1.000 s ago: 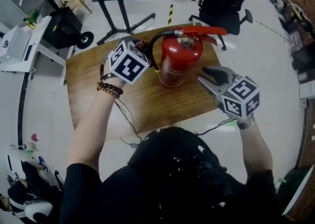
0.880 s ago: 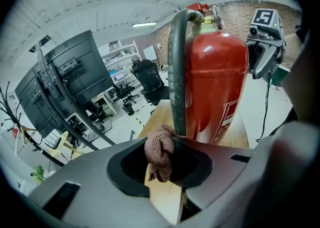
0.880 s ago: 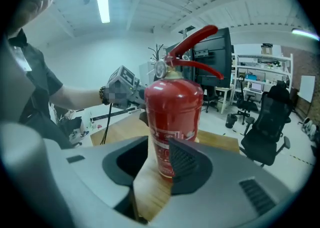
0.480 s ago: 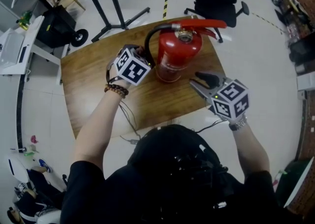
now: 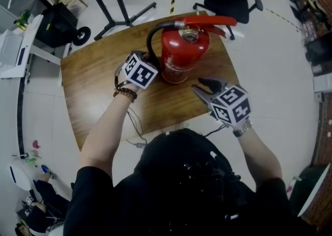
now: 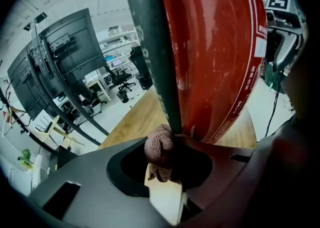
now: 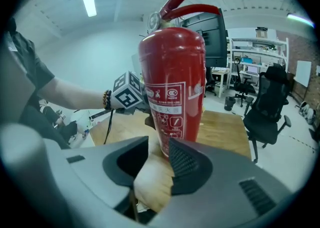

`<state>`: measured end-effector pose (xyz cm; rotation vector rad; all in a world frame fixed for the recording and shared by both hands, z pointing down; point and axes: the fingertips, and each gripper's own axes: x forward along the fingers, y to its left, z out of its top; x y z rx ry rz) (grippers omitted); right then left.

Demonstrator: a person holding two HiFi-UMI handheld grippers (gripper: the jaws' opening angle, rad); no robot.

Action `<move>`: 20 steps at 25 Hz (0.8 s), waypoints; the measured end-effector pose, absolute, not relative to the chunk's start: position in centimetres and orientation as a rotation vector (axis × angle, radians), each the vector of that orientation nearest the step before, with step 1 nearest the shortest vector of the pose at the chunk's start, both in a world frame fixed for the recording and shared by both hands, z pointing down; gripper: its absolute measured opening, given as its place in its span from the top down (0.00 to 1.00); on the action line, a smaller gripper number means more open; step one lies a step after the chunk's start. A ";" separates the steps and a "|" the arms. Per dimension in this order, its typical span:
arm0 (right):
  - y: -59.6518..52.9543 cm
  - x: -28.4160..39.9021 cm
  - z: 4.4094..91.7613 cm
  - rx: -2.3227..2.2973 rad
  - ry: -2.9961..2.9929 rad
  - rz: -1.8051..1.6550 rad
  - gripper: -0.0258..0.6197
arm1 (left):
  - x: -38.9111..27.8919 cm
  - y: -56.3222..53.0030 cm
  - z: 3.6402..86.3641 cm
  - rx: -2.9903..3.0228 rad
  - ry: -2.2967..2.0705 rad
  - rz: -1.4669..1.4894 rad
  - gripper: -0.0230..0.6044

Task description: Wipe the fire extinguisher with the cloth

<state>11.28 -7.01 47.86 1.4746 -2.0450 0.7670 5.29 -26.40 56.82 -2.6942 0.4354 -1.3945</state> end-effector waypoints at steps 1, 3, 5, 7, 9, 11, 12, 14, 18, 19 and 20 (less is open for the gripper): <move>-7.0 11.3 48.1 1.470 -2.045 0.773 0.72 | 5.3 -26.4 57.3 -2.695 0.442 -1.404 0.81; -6.8 11.4 48.6 1.462 -2.046 0.786 0.72 | 5.5 -26.3 58.0 -2.699 0.442 -1.412 0.81; -6.7 11.5 49.1 1.455 -2.049 0.799 0.72 | 5.6 -26.2 58.7 -2.700 0.442 -1.427 0.81; -6.6 11.6 49.5 1.446 -2.051 0.809 0.72 | 5.5 -26.2 59.6 -2.699 0.448 -1.446 0.81; -6.5 11.7 49.7 1.437 -2.056 0.816 0.72 | 5.5 -26.1 60.4 -2.702 0.458 -1.464 0.81; -6.4 11.8 49.9 1.430 -2.060 0.822 0.72 | 5.3 -26.0 61.1 -2.706 0.464 -1.480 0.81; -6.4 11.9 49.9 1.427 -2.061 0.824 0.72 | 5.2 -26.0 61.5 -2.707 0.472 -1.495 0.81; -6.3 12.1 50.1 1.420 -2.062 0.825 0.72 | 5.1 -25.8 62.1 -2.713 0.474 -1.508 0.81; -6.3 12.4 50.2 1.401 -2.067 0.823 0.72 | 4.9 -25.5 63.3 -2.727 0.503 -1.550 0.81; -6.3 12.6 50.3 1.397 -2.068 0.822 0.72 | 4.8 -25.4 63.6 -2.730 0.514 -1.563 0.81; -6.3 12.8 50.3 1.393 -2.068 0.823 0.72 | 4.9 -25.2 63.7 -2.733 0.521 -1.569 0.81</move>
